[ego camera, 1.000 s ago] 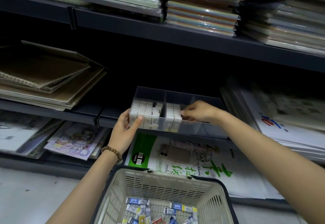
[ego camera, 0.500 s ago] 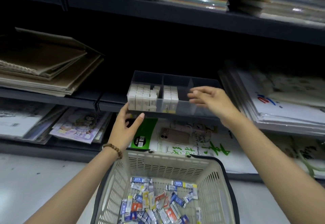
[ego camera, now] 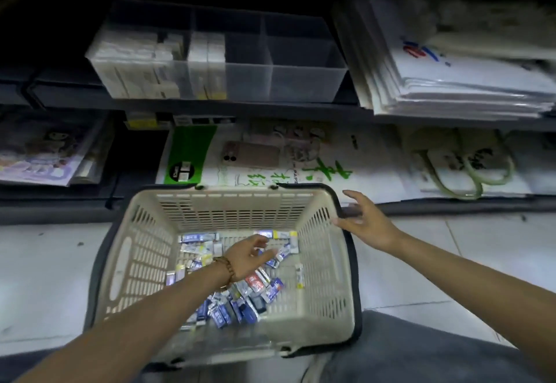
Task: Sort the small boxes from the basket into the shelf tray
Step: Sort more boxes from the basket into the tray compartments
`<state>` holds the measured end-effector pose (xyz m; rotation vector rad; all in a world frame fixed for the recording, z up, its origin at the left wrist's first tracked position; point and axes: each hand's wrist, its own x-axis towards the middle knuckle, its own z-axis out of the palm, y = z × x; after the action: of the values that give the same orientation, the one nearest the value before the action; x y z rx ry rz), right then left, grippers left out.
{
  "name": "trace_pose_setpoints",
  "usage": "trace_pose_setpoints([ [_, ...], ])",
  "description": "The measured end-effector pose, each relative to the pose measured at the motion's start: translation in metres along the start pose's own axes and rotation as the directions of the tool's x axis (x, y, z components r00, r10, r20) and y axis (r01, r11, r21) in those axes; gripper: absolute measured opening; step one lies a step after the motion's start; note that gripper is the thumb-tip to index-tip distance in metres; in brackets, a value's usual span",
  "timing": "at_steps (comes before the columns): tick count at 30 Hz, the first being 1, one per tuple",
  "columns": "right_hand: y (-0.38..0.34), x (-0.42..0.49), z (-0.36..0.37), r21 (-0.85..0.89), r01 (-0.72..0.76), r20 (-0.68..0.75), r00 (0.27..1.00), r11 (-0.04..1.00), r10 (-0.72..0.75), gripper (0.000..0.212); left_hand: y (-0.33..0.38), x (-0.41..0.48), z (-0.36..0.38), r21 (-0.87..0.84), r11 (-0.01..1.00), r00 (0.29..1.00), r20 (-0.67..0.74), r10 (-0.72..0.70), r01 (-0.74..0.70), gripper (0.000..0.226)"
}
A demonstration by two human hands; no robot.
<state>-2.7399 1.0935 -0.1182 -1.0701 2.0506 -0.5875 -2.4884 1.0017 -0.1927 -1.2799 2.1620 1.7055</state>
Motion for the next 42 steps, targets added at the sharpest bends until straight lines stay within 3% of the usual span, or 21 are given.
trace_pose_setpoints([
  [3, 0.026, 0.003, 0.019, 0.174, -0.009, 0.058, 0.998, 0.985, -0.001, 0.048, -0.015, 0.039, 0.053, -0.125, 0.986, 0.993, 0.057, -0.104, 0.110, 0.043],
  [6, 0.049, 0.004, 0.039, 0.282, 0.016, 0.069, 0.997, 0.959, -0.037, 0.044, -0.038, 0.069, 0.103, -0.227, 0.951, 0.974, 0.132, -0.183, 0.210, 0.048],
  [9, 0.060, 0.004, 0.048, 0.336, 0.039, 0.056, 0.997, 0.941, -0.061, 0.038, -0.052, 0.093, 0.134, -0.258, 0.944, 0.970, 0.178, -0.163, 0.206, 0.051],
  [13, 0.062, 0.004, 0.050, 0.341, 0.045, 0.049, 0.997, 0.939, -0.065, 0.036, -0.062, 0.118, 0.150, -0.227, 0.965, 0.991, 0.039, -0.126, 0.131, 0.046],
  [18, 0.061, 0.005, 0.050, 0.337, 0.035, 0.053, 0.997, 0.941, -0.056, 0.039, -0.066, 0.122, 0.157, -0.498, 0.834, 0.961, -0.007, -0.276, 0.236, 0.032],
  [21, 0.053, 0.005, 0.046, 0.312, 0.044, 0.055, 0.996, 0.949, -0.064, 0.046, -0.056, 0.118, 0.148, -0.564, 0.787, 0.955, 0.005, -0.298, 0.249, 0.029],
  [23, 0.039, 0.005, 0.038, 0.234, 0.114, -0.046, 0.993, 0.966, -0.106, 0.055, -0.050, 0.111, 0.129, -0.559, 0.801, 0.967, 0.001, -0.255, 0.211, 0.026],
  [25, 0.021, 0.003, 0.027, 0.014, 0.269, -0.170, 0.950, 0.963, -0.263, 0.057, -0.050, 0.102, 0.098, -0.616, 0.770, 0.977, -0.008, -0.215, 0.165, 0.023],
  [27, 0.009, 0.005, 0.027, -0.138, 0.409, -0.114, 0.898, 0.902, -0.424, 0.047, -0.058, 0.093, 0.061, -0.626, 0.769, 0.978, -0.050, -0.205, 0.129, 0.020],
  [29, 0.002, 0.013, 0.052, -0.034, 0.349, 0.057, 0.936, 0.937, -0.346, 0.036, -0.070, 0.084, 0.028, -0.641, 0.761, 0.968, -0.110, -0.224, 0.103, 0.022],
  [31, 0.007, 0.032, 0.093, 0.005, 0.117, 0.224, 0.968, 0.993, -0.115, 0.040, -0.086, 0.080, 0.007, -0.610, 0.785, 0.928, -0.220, -0.301, 0.110, 0.037],
  [33, 0.024, 0.056, 0.137, -0.045, -0.149, 0.277, 0.948, 0.988, 0.156, 0.054, -0.097, 0.073, 0.000, -0.601, 0.788, 0.902, -0.255, -0.347, 0.134, 0.038],
  [36, 0.054, 0.077, 0.184, -0.021, -0.360, 0.128, 0.924, 0.933, 0.360, 0.061, -0.114, 0.064, 0.004, -0.702, 0.699, 0.897, -0.212, -0.387, 0.136, 0.022],
  [40, 0.074, 0.075, 0.230, -0.040, -0.345, -0.121, 0.933, 0.938, 0.338, 0.053, -0.125, 0.051, 0.010, -0.806, 0.570, 0.892, -0.129, -0.434, 0.161, 0.015],
  [42, 0.074, 0.074, 0.239, 0.081, -0.316, -0.255, 0.910, 0.945, 0.326, 0.037, -0.129, 0.048, 0.012, -0.780, 0.588, 0.888, -0.095, -0.451, 0.215, 0.013],
])
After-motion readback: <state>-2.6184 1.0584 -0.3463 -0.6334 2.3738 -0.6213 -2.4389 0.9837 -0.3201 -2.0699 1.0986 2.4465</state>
